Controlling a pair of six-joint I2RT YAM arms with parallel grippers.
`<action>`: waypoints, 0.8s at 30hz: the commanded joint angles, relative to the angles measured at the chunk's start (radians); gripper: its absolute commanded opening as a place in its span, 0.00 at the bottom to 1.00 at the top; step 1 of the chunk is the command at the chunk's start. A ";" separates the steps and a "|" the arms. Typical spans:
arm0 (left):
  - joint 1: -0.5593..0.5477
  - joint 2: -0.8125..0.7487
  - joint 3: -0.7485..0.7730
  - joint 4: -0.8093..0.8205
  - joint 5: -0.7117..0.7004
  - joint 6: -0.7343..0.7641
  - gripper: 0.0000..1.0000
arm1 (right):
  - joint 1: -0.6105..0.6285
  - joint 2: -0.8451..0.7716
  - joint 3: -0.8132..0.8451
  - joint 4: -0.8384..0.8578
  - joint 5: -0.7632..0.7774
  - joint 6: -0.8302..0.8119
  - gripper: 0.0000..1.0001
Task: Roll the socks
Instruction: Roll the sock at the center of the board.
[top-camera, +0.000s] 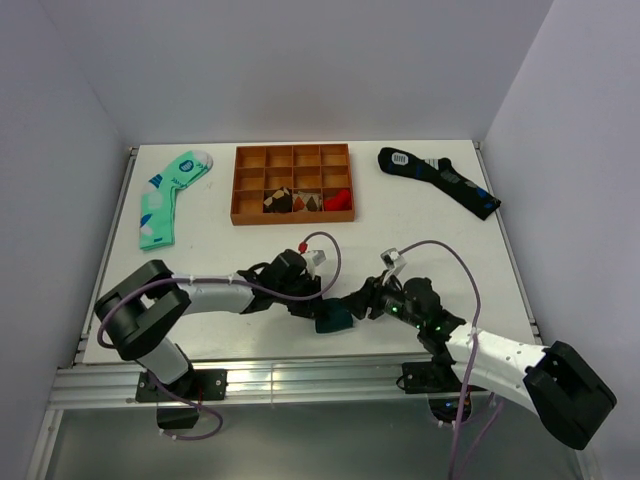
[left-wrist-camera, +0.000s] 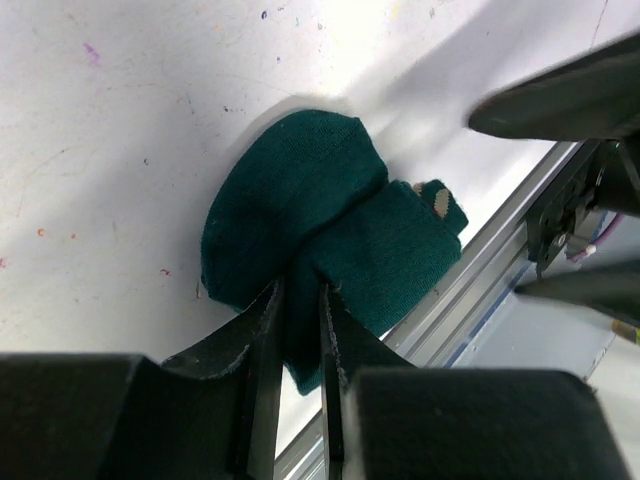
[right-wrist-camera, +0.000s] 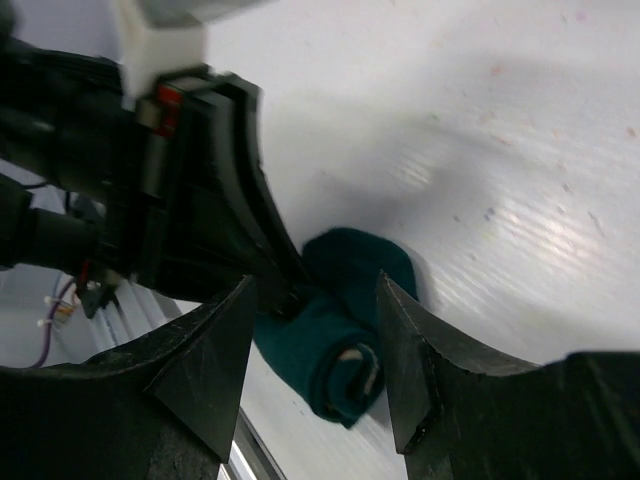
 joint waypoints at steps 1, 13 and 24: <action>0.021 0.064 -0.006 -0.251 -0.018 0.110 0.00 | 0.025 -0.021 -0.037 0.177 0.034 -0.012 0.59; 0.071 0.141 0.053 -0.306 0.057 0.156 0.00 | 0.172 0.080 -0.092 0.300 0.167 -0.078 0.58; 0.076 0.143 0.120 -0.400 0.046 0.183 0.00 | 0.310 0.092 -0.126 0.294 0.335 -0.066 0.57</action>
